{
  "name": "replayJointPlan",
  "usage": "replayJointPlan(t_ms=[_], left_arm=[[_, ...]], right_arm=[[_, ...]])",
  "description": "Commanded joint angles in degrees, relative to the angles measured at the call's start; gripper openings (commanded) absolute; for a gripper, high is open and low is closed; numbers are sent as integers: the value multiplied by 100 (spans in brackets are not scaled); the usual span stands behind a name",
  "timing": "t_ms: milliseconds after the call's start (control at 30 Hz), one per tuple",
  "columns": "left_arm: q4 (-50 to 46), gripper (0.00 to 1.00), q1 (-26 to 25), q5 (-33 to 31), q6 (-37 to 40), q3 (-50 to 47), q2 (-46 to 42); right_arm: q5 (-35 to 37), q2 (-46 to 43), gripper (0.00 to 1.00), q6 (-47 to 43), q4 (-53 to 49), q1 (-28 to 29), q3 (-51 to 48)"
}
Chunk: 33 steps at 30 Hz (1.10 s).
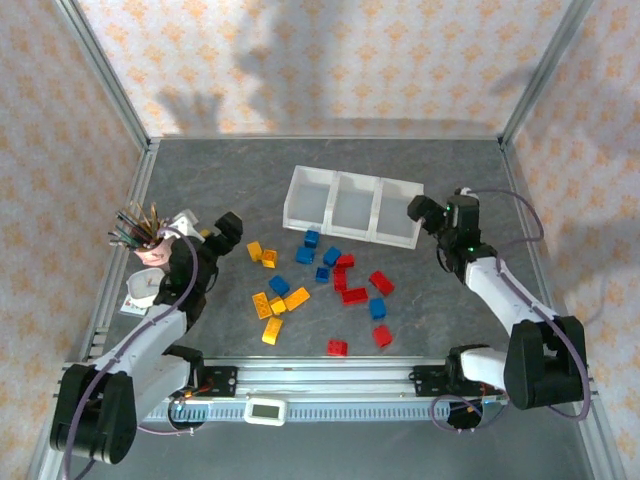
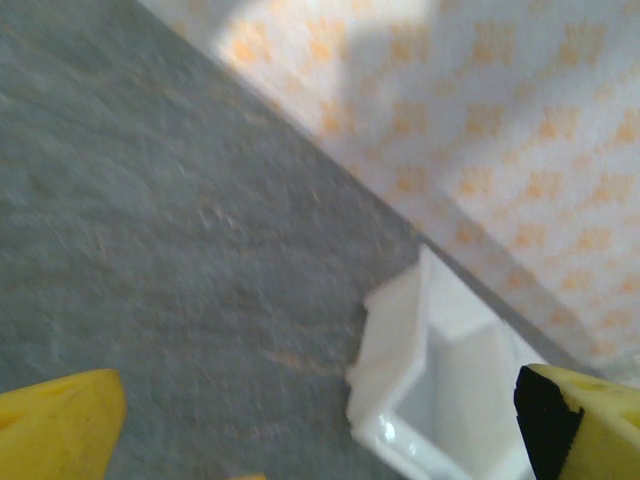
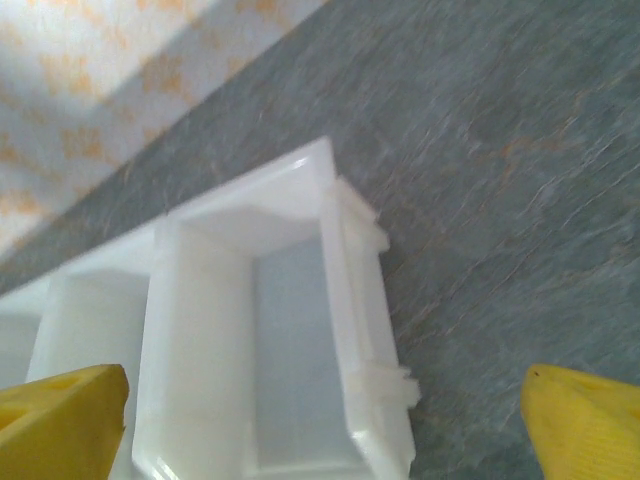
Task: Sort the legos into containers by color
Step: Pick up the lego from the center of the table.
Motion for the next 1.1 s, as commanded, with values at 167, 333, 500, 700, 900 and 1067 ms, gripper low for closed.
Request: replayJointPlan(t_ms=[167,333,500,700,900,1067], left_arm=[[-1067,99,-970,48,-569,164,-315],[-1322,99,-1746,-170,-466,417,-176],[-1387,99,-2410,-334,-355,823,302],[-1425,99,-2645,-479,-525,1053,684],[-1765,99,-2666,-790,-633,1075,516],[-2019,99,-2667,-987,-614,1103,255]], right_arm=[[-292,-78,100,-305,-1402,507,222],[135,-24,100,-300,-1857,1280,337],[425,341,100,-191,-2156,2008,648],[739,1117,100,-494,-2412,2846,1393],[1050,2006,93,-1012,-2707,3425,2085],[1247,2707,88,-1465,-2935,3669,2652]])
